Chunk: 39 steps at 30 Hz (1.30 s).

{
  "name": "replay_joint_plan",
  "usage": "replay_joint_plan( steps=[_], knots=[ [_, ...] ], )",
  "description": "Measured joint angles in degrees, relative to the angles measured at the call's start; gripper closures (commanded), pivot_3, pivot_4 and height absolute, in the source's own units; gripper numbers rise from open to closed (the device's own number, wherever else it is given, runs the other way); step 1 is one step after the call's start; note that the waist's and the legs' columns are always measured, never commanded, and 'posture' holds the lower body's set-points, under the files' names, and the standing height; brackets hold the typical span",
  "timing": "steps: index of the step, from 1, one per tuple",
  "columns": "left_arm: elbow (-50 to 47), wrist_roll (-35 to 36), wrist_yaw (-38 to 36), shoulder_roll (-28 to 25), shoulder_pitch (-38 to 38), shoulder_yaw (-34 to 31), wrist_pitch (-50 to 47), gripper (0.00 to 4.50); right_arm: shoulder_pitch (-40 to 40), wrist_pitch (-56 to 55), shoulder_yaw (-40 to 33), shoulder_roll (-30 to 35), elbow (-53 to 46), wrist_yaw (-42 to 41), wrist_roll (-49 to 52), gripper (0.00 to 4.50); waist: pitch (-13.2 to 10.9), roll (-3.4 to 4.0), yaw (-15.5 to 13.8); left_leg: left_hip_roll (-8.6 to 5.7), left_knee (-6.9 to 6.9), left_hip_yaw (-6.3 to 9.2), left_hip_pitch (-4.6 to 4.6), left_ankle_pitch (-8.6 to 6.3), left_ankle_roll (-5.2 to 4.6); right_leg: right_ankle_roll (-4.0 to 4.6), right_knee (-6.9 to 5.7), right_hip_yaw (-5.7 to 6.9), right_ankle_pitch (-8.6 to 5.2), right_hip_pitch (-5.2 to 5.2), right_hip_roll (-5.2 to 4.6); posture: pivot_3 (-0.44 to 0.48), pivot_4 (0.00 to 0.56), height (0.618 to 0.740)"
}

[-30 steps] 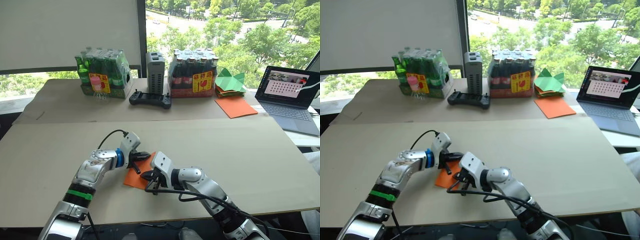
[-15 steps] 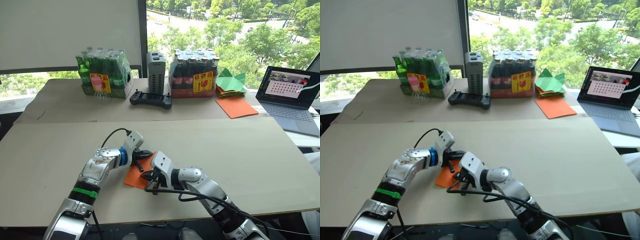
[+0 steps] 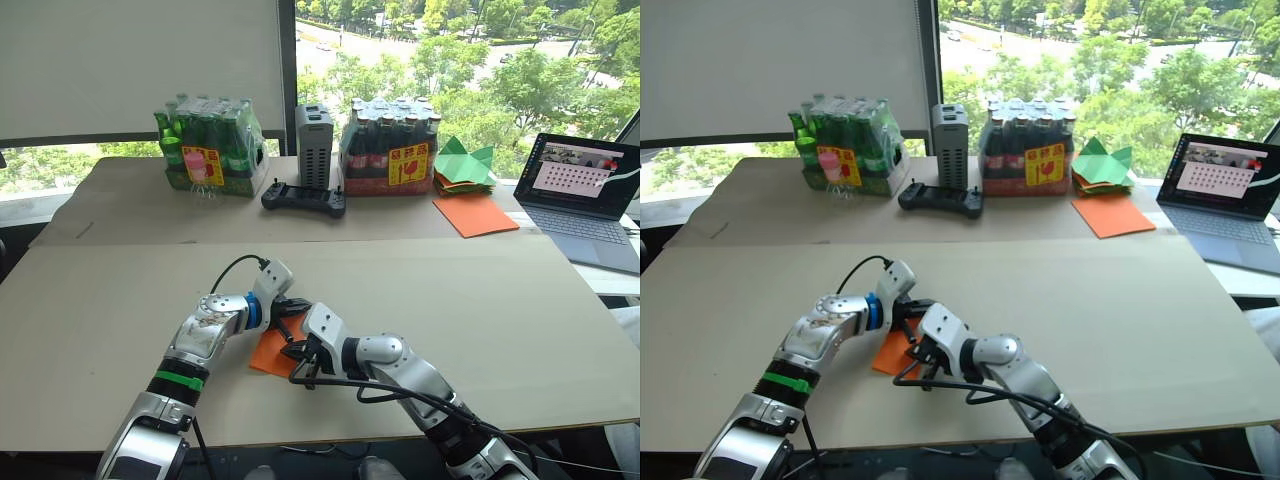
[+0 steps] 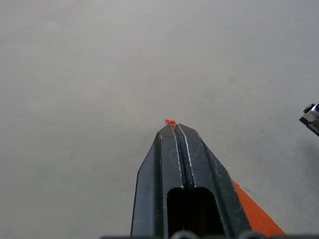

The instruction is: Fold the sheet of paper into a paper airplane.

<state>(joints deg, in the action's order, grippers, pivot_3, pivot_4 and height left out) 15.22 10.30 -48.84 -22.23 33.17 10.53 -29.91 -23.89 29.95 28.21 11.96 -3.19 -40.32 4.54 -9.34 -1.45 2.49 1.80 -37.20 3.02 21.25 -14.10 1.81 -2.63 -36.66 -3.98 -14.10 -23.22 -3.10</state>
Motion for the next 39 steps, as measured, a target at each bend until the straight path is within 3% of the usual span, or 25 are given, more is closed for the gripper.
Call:
replay_joint_plan(
  steps=[39],
  knots=[
    [-20.3,6.4,1.1,-11.6,-18.6,-8.7,-7.3,4.46,0.6,0.5,0.4,0.0,-0.8,-0.6,0.0,4.50,0.0,0.02,0.5,0.04,0.09,-0.02,-0.09,0.00,0.00,0.05,-0.02,-0.01,-0.02,0.00,0.00,0.000,0.150,0.740]
  ],
)
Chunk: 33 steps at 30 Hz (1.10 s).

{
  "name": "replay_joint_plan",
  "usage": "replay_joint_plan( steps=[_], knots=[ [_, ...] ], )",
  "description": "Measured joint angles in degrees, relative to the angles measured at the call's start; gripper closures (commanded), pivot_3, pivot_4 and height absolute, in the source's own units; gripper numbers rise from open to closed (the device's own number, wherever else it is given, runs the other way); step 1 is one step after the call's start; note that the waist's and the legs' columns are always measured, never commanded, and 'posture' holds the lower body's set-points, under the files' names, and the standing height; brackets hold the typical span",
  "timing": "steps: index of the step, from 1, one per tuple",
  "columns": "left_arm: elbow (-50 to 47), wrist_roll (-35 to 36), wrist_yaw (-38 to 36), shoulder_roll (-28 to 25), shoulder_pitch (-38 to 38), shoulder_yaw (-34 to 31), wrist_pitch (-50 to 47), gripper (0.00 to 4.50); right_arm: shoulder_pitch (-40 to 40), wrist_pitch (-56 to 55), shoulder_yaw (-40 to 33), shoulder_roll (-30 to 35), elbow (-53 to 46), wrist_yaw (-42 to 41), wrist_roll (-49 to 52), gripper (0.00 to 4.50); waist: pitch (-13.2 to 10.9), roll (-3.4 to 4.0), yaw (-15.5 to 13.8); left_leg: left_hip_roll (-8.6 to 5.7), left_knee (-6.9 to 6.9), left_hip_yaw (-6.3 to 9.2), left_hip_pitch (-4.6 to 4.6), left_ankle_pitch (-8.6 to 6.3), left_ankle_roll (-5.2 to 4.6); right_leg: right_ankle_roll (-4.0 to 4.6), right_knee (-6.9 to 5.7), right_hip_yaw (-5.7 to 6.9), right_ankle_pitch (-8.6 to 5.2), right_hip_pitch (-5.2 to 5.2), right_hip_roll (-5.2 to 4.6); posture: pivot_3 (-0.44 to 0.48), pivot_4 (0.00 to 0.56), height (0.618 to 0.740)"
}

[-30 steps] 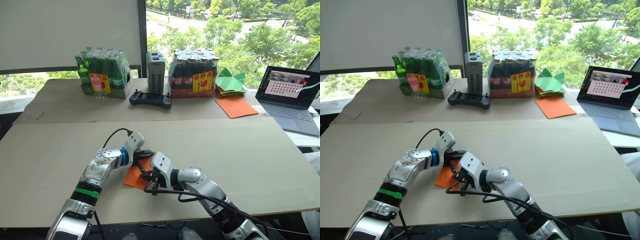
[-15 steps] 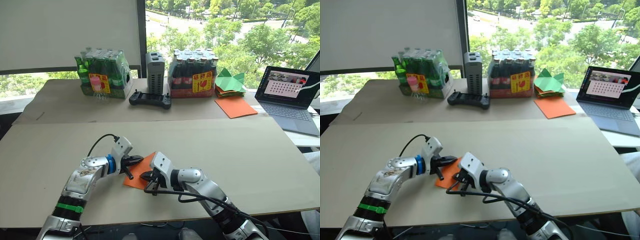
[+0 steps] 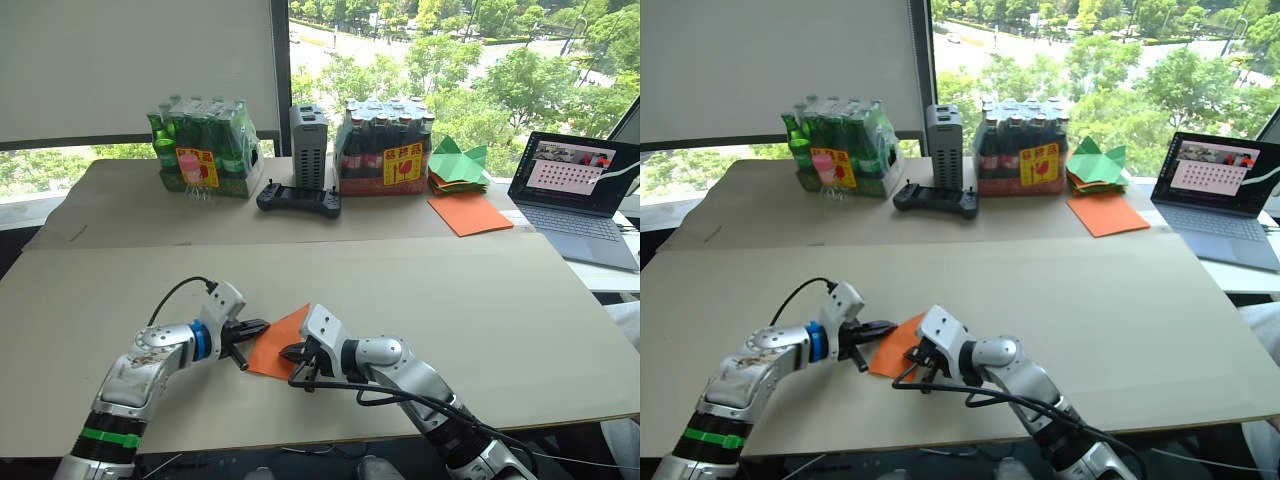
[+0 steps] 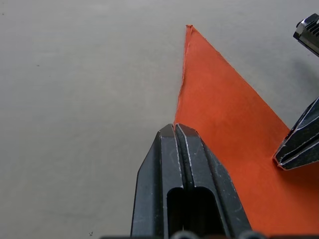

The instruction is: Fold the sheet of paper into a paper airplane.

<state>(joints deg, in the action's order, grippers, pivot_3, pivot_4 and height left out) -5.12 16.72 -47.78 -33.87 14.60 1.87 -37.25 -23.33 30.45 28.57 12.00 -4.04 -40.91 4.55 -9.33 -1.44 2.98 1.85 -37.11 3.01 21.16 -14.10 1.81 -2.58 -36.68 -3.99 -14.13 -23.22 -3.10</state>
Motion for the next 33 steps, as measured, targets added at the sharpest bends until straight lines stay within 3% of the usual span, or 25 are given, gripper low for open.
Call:
replay_joint_plan(
  steps=[26,33],
  knots=[
    [1.2,10.8,1.9,-1.0,1.2,-10.0,-10.9,4.46,-0.2,0.3,-2.2,-1.1,0.0,0.3,1.1,4.50,-0.1,-0.14,0.1,-0.01,0.02,0.02,0.14,0.00,0.00,0.24,-0.01,0.02,0.13,-0.14,-0.01,0.000,0.150,0.740],
    [1.8,12.8,1.9,-1.2,1.3,-10.7,-11.8,4.46,-2.2,0.9,-8.1,-2.2,-4.8,1.8,4.0,4.50,-0.1,-0.18,0.1,0.01,0.00,0.07,0.96,0.07,0.11,0.35,-0.30,0.02,0.19,-1.10,0.01,0.000,0.150,0.740]
  ],
)
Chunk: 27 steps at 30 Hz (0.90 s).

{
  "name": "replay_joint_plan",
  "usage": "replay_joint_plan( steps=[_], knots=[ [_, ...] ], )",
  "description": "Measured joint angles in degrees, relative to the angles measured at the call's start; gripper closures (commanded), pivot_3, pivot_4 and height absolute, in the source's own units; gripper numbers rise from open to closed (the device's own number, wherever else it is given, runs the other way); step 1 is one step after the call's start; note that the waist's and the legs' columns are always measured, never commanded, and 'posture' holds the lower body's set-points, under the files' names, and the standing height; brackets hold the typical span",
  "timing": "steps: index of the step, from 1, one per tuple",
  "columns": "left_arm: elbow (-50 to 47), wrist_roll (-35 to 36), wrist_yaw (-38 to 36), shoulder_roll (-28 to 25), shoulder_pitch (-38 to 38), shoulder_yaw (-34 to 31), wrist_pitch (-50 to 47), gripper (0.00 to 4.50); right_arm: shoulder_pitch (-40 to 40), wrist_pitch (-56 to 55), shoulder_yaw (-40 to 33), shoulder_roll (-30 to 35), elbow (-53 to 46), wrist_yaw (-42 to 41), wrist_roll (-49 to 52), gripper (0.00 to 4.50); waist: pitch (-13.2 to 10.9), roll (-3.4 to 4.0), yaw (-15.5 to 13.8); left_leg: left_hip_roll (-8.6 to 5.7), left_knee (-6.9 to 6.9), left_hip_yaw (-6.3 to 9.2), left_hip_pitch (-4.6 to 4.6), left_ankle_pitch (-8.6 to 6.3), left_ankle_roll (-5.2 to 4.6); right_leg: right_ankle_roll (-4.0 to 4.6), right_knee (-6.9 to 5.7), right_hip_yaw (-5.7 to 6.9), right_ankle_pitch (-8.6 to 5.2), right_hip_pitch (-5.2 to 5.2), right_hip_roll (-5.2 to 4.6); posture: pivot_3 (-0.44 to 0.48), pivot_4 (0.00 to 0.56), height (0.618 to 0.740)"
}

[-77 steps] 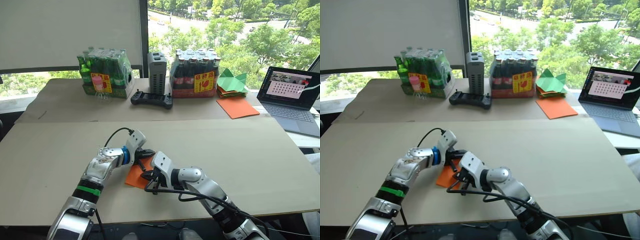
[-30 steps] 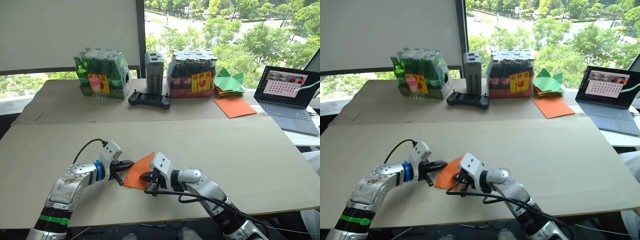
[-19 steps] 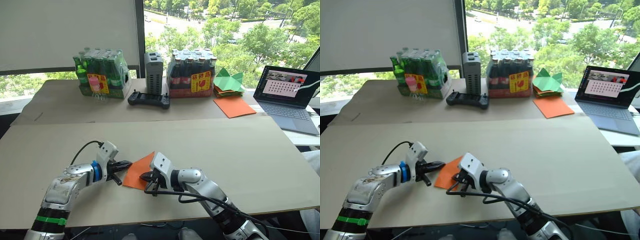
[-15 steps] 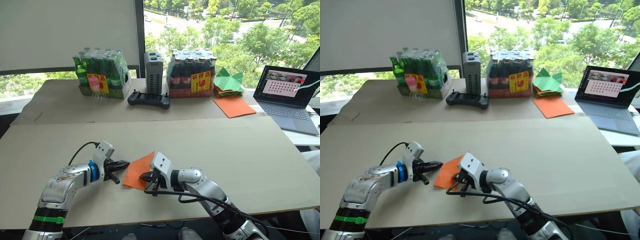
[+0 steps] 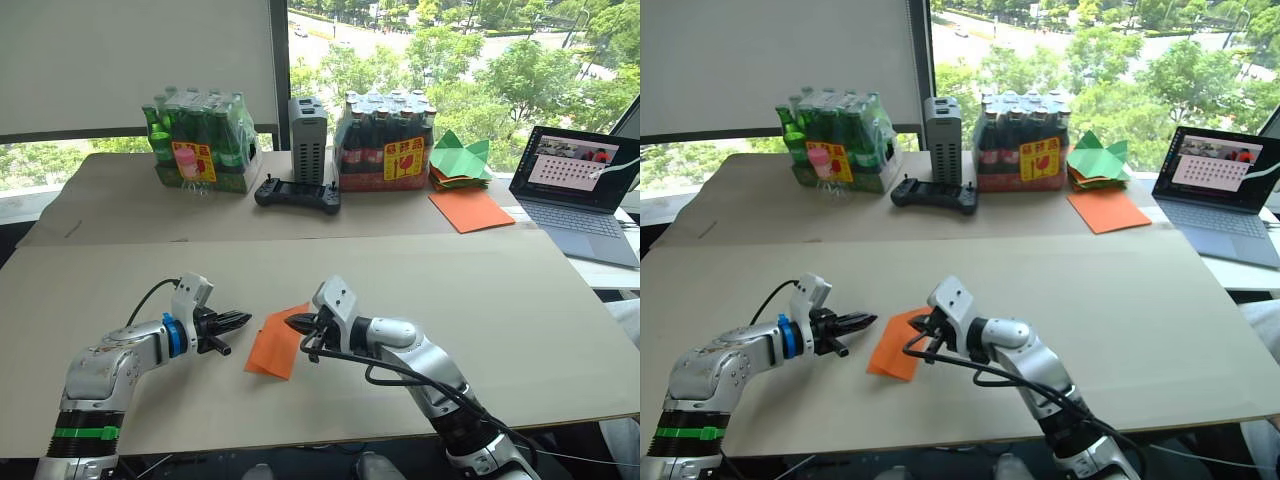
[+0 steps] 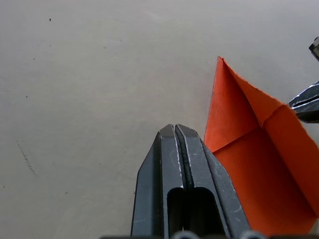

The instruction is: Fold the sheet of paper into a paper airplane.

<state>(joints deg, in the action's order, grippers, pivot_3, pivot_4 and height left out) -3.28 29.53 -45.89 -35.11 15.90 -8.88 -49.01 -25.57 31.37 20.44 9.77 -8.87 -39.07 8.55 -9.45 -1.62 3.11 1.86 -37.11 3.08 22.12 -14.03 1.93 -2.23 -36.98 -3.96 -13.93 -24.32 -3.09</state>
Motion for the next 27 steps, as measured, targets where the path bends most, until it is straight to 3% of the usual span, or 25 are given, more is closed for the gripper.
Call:
replay_joint_plan(
  steps=[9,12,15,27],
  knots=[
    [1.8,2.8,-2.5,-1.3,2.4,-0.3,-1.4,4.46,-0.4,1.3,-2.2,1.0,-2.7,0.9,1.8,4.50,0.0,0.00,-0.4,-0.03,-0.02,-0.03,0.02,0.00,0.00,0.00,0.02,0.00,0.00,0.01,-0.02,0.000,0.150,0.740],
    [1.7,5.2,-4.5,-2.1,3.5,-0.4,-3.1,3.82,-0.4,1.4,-3.1,2.7,-3.1,0.8,1.9,4.50,0.0,-0.01,-0.5,-0.04,-0.02,-0.03,0.03,0.00,0.00,0.00,0.03,0.00,0.00,0.02,-0.03,0.000,0.150,0.740],
    [1.7,6.7,-6.8,-3.9,4.2,-0.2,-4.4,2.69,0.3,1.4,-3.5,4.3,-3.1,0.8,1.8,4.50,0.0,-0.01,-0.4,-0.02,-0.02,-0.04,0.02,0.00,0.00,0.00,0.03,0.00,0.00,0.01,-0.01,0.000,0.150,0.740],
    [5.9,6.5,-16.2,-7.7,9.9,6.5,-4.6,2.69,3.1,1.6,-4.9,7.6,-4.2,1.1,1.8,4.50,0.0,-0.01,-0.4,-0.03,-0.06,-0.05,0.04,0.01,0.00,0.00,0.01,0.00,0.00,0.02,-0.01,0.000,0.150,0.740]
  ],
)
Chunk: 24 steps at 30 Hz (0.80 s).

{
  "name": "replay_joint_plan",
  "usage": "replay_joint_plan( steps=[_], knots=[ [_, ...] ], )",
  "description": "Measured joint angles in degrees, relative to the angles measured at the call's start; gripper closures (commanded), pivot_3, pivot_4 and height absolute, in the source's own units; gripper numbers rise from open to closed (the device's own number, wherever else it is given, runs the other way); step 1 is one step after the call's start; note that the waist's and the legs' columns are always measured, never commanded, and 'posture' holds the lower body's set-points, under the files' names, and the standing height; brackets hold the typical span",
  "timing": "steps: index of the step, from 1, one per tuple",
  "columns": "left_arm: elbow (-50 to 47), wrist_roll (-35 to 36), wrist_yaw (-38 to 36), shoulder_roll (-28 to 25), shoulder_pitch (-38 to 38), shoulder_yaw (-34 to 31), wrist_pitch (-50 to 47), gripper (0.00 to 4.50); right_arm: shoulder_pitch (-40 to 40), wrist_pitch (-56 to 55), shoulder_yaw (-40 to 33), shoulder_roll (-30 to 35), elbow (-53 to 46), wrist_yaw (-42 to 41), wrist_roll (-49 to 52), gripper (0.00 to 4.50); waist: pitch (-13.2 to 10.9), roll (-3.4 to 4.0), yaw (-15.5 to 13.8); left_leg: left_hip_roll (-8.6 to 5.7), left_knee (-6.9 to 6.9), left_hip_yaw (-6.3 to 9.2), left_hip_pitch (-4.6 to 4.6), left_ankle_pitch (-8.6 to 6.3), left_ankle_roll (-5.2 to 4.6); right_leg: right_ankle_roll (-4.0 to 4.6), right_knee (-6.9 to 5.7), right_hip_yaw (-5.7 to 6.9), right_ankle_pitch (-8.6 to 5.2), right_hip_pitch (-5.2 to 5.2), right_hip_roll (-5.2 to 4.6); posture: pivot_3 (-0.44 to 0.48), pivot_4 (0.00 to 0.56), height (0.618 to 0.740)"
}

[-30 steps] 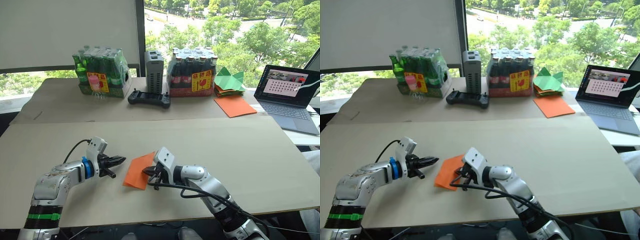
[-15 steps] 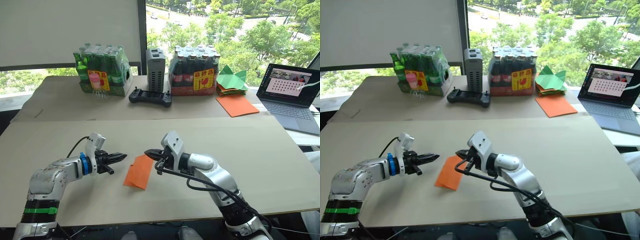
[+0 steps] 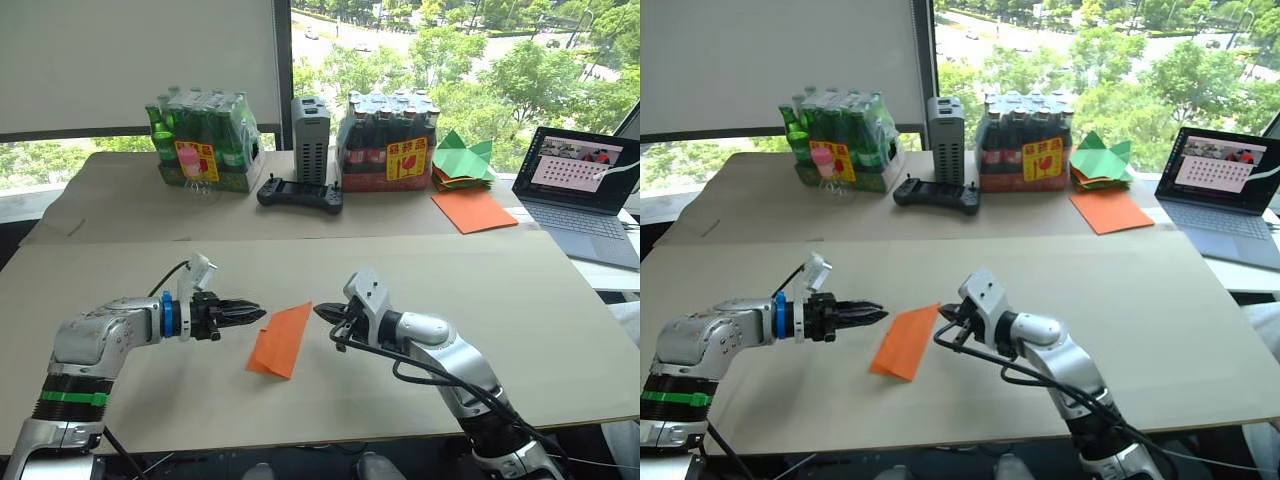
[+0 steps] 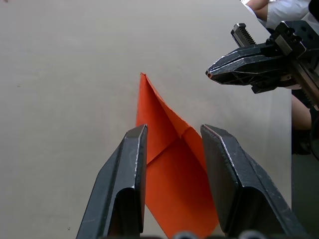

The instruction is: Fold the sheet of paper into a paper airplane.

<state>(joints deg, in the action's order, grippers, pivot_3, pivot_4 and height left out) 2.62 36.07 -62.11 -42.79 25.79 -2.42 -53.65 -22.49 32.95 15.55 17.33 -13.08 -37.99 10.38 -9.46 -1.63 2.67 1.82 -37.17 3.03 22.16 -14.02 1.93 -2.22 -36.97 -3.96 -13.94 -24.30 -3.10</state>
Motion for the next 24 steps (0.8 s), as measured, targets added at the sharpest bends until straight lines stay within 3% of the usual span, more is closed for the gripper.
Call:
replay_joint_plan(
  steps=[10,24],
  knots=[
    [8.3,-0.1,-5.7,0.3,9.4,3.7,-2.2,2.69,1.2,0.6,-0.2,0.2,-1.4,1.3,0.0,4.50,0.0,-0.02,0.0,-0.01,-0.11,0.01,0.05,0.00,-0.01,-0.01,-0.04,0.01,0.00,0.00,0.01,0.000,0.150,0.740],
    [9.6,-2.9,-8.8,1.8,10.0,9.6,-1.6,2.69,2.2,1.5,-0.3,0.3,-2.6,3.3,0.0,4.50,0.0,-0.02,0.0,-0.01,-0.19,0.01,0.08,0.00,-0.01,0.00,-0.09,0.00,0.00,0.00,0.01,0.000,0.150,0.740]
  ],
)
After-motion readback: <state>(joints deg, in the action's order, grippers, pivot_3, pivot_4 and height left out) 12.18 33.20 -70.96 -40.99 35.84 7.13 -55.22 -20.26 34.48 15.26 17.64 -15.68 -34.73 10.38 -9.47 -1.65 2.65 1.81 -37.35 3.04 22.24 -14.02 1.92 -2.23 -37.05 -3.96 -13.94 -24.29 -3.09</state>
